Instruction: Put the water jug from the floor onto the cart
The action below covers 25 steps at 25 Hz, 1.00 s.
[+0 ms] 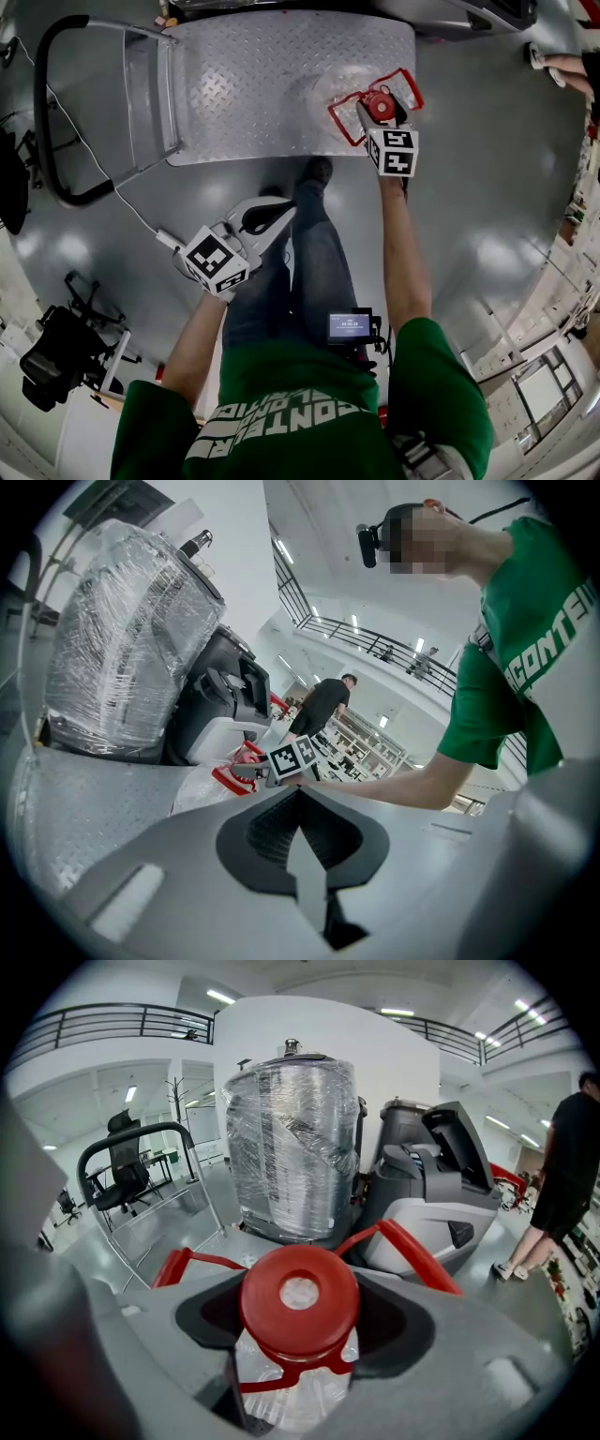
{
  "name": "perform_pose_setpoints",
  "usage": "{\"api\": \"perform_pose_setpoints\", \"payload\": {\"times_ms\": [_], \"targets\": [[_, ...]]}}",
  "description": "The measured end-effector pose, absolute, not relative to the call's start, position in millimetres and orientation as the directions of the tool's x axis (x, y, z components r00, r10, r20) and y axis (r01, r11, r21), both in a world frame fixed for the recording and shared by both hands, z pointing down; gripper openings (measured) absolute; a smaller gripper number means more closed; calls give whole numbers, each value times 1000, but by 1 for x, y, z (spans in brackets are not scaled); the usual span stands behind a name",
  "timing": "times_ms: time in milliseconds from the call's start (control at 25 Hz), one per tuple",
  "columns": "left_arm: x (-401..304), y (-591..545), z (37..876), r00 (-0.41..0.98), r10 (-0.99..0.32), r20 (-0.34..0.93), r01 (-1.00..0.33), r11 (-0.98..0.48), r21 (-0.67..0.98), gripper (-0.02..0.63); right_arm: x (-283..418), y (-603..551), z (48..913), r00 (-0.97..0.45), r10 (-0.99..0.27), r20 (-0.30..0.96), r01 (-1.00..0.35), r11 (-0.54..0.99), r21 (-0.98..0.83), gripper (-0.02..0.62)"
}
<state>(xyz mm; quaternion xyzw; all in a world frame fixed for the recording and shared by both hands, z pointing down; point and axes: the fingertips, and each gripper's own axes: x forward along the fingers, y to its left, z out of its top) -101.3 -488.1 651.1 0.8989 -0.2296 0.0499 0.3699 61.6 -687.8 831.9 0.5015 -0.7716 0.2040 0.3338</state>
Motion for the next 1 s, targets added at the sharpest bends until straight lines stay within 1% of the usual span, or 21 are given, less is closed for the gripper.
{"api": "perform_pose_setpoints", "payload": {"times_ms": [160, 320, 440, 600, 800, 880, 920, 1000], "targets": [[-100, -486, 650, 890, -375, 260, -450, -626, 637, 8, 69, -687, 835, -259, -648, 716, -927, 375, 4, 302], [-97, -486, 647, 894, -373, 247, -441, -641, 628, 8, 70, -689, 839, -253, -620, 742, -918, 397, 18, 304], [-100, -483, 641, 897, -367, 248, -438, -652, 619, 9, 73, -680, 830, -240, -615, 751, -922, 386, 21, 318], [-103, -481, 627, 901, -360, 241, -430, -677, 597, 8, 79, -657, 799, -240, -629, 739, -923, 384, 27, 319], [-101, -473, 598, 910, -350, 224, -413, -709, 571, 8, 82, -604, 739, -256, -658, 708, -913, 405, 46, 318], [-100, -470, 585, 915, -343, 214, -403, -727, 556, 9, 84, -583, 710, -248, -683, 687, -909, 409, 79, 304], [-100, -470, 579, 917, -340, 206, -396, -738, 546, 8, 87, -576, 694, -241, -704, 669, -911, 402, 95, 281], [-102, -468, 569, 922, -335, 194, -386, -756, 529, 9, 95, -560, 663, -223, -744, 630, -919, 375, 118, 191]]}}
